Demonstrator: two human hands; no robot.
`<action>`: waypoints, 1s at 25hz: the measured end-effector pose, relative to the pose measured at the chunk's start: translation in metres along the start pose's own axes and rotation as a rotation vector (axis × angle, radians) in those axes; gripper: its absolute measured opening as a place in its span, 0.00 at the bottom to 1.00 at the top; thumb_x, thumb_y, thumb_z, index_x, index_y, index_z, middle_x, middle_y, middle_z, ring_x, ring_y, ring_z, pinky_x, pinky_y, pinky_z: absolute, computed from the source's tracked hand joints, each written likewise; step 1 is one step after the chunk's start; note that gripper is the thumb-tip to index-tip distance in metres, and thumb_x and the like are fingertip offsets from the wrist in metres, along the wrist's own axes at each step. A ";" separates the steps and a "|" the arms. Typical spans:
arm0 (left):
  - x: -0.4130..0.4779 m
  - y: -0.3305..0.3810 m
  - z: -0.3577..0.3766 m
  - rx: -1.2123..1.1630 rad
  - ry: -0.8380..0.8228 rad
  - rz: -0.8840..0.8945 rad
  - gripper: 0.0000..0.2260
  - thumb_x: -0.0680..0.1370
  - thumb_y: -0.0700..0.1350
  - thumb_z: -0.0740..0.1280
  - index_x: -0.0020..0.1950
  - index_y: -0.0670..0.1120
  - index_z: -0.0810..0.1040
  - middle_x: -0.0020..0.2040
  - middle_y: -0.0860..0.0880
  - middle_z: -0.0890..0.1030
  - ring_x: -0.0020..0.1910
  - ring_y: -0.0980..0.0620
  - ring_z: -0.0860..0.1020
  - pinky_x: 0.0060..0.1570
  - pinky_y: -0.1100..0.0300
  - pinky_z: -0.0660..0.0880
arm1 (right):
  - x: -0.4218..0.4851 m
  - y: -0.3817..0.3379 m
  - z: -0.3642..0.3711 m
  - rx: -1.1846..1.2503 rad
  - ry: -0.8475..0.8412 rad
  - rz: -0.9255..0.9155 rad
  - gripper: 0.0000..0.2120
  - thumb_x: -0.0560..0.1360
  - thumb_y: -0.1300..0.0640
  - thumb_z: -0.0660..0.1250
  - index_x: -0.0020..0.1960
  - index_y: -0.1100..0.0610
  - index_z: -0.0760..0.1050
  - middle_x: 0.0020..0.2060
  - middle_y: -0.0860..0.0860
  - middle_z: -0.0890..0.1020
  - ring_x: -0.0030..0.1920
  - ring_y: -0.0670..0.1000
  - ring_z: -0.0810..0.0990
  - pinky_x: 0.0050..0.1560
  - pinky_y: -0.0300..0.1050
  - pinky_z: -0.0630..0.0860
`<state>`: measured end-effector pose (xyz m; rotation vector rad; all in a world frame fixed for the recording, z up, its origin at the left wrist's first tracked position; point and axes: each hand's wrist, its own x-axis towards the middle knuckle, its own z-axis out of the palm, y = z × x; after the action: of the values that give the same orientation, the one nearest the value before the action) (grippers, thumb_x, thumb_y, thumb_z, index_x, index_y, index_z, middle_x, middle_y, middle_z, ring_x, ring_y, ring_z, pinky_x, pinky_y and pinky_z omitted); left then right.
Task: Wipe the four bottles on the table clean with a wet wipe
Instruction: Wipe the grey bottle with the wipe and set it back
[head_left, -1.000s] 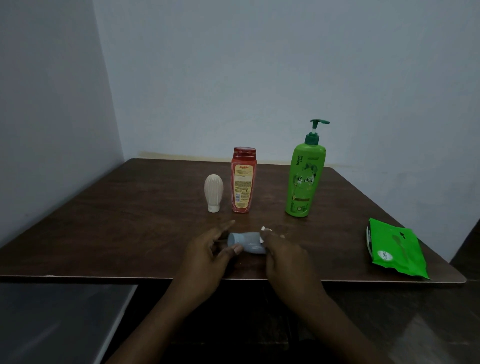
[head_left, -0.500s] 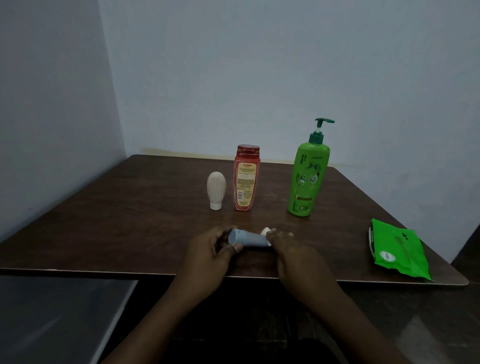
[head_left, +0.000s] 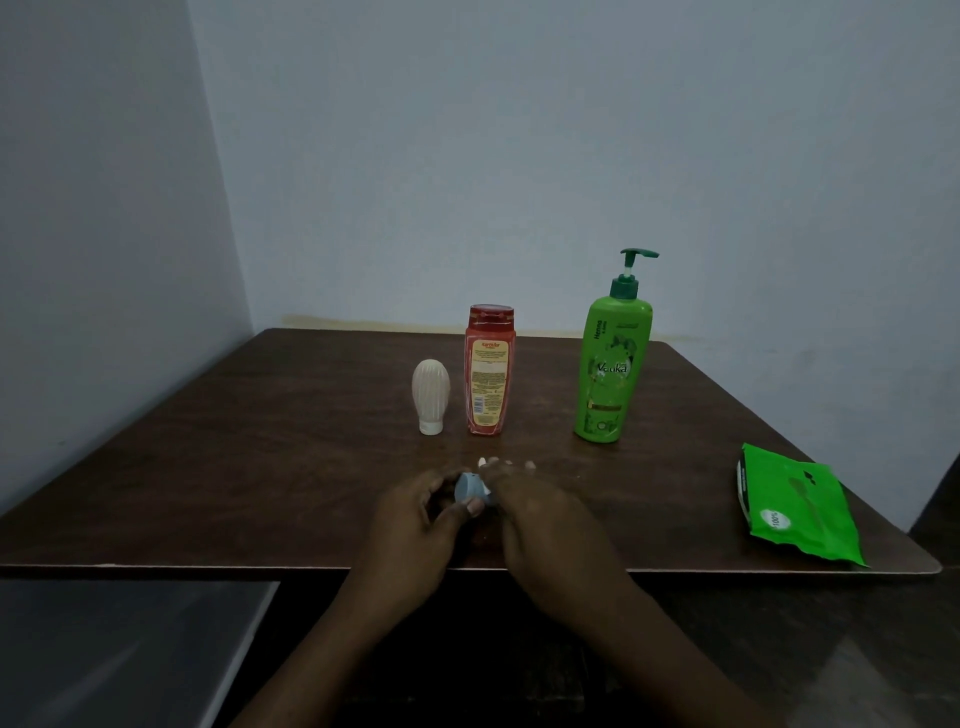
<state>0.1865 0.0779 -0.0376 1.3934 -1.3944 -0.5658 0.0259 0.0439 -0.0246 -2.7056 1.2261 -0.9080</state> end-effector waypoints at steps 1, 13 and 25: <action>0.000 0.001 0.000 0.000 -0.010 -0.005 0.13 0.79 0.42 0.73 0.52 0.62 0.82 0.49 0.67 0.85 0.51 0.66 0.83 0.51 0.68 0.78 | -0.001 0.000 0.001 -0.026 -0.005 -0.019 0.26 0.75 0.60 0.56 0.73 0.58 0.68 0.70 0.54 0.73 0.71 0.50 0.70 0.73 0.39 0.55; 0.002 -0.008 0.000 0.023 0.008 -0.037 0.14 0.80 0.48 0.71 0.66 0.53 0.81 0.58 0.58 0.84 0.57 0.61 0.81 0.63 0.56 0.78 | -0.028 0.058 -0.012 -0.325 -0.028 0.046 0.21 0.71 0.58 0.62 0.63 0.53 0.78 0.54 0.53 0.84 0.54 0.54 0.83 0.53 0.45 0.79; -0.001 0.004 0.000 -0.058 0.000 -0.099 0.09 0.80 0.47 0.71 0.60 0.53 0.84 0.50 0.56 0.87 0.49 0.61 0.85 0.57 0.55 0.82 | -0.017 0.037 -0.002 -0.164 0.070 -0.060 0.26 0.70 0.63 0.59 0.68 0.56 0.74 0.64 0.54 0.79 0.65 0.55 0.77 0.67 0.52 0.73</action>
<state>0.1844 0.0793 -0.0342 1.4211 -1.3046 -0.6660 -0.0091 0.0310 -0.0410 -2.8741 1.2932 -0.9565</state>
